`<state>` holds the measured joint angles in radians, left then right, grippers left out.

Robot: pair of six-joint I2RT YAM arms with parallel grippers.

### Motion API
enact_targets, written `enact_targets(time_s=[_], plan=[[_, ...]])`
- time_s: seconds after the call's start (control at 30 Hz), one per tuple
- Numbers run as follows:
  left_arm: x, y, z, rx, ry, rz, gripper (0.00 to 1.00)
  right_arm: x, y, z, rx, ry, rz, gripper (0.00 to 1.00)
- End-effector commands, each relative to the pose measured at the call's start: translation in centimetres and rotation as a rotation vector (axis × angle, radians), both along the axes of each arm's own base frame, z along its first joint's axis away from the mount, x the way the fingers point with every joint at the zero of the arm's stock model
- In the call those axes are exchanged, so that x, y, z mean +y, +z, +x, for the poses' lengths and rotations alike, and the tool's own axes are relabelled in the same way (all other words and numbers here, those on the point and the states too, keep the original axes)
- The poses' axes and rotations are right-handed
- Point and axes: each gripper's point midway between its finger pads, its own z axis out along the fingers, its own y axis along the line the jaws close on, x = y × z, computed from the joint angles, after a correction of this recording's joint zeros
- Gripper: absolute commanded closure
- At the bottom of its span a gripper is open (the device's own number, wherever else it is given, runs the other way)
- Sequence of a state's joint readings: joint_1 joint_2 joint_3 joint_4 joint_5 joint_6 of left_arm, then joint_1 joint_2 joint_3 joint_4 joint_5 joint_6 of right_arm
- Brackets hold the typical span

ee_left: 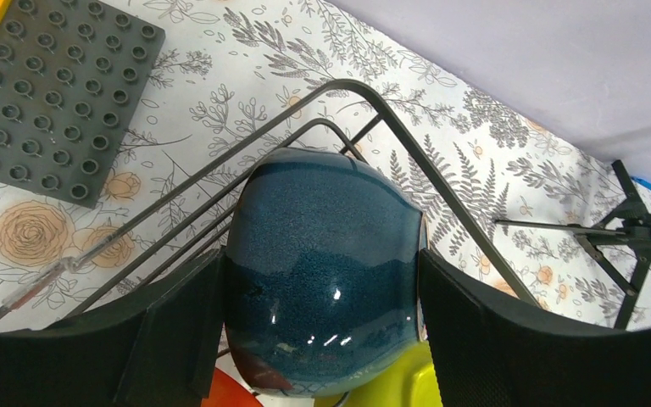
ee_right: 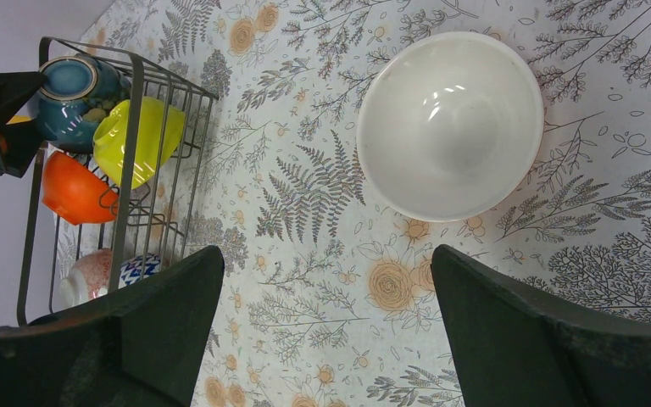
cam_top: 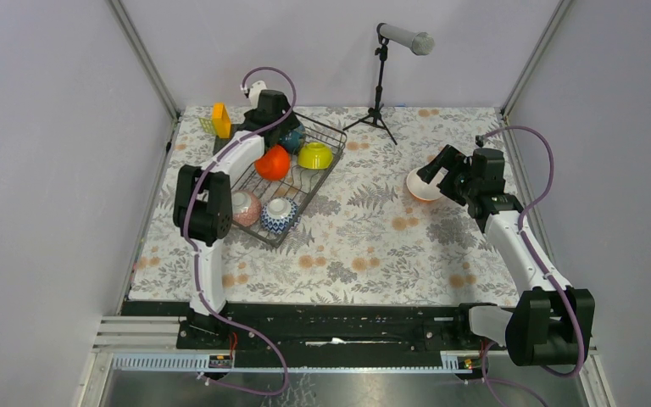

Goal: Unload the bowls from the dish rack

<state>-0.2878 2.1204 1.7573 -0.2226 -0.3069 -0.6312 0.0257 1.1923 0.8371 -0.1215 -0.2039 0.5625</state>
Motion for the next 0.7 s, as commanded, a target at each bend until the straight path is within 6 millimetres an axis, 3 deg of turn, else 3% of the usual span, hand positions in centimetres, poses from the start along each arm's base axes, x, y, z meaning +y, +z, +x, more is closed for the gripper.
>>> enact_targets(time_s=[0.0,0.2,0.47,0.67], plan=[[-1.5,9.3,0.3,-0.258,-0.060,-0.130,0.44,0.2,1.5,0.6,-0.053,0.014,0.007,0.00],[-1.5,11.7,-0.3,-0.343,-0.115,-0.262,0.46,0.2,1.5,0.6,-0.054,0.016,0.008,0.00],[-0.8,13.3,-1.0,-0.405,-0.142,-0.383,0.48,0.3,1.6,0.5,-0.053,0.021,0.008,0.00],[-1.3,15.6,-2.4,-0.444,-0.210,-0.488,0.48,0.9,2.3,0.2,-0.070,0.062,0.018,0.00]])
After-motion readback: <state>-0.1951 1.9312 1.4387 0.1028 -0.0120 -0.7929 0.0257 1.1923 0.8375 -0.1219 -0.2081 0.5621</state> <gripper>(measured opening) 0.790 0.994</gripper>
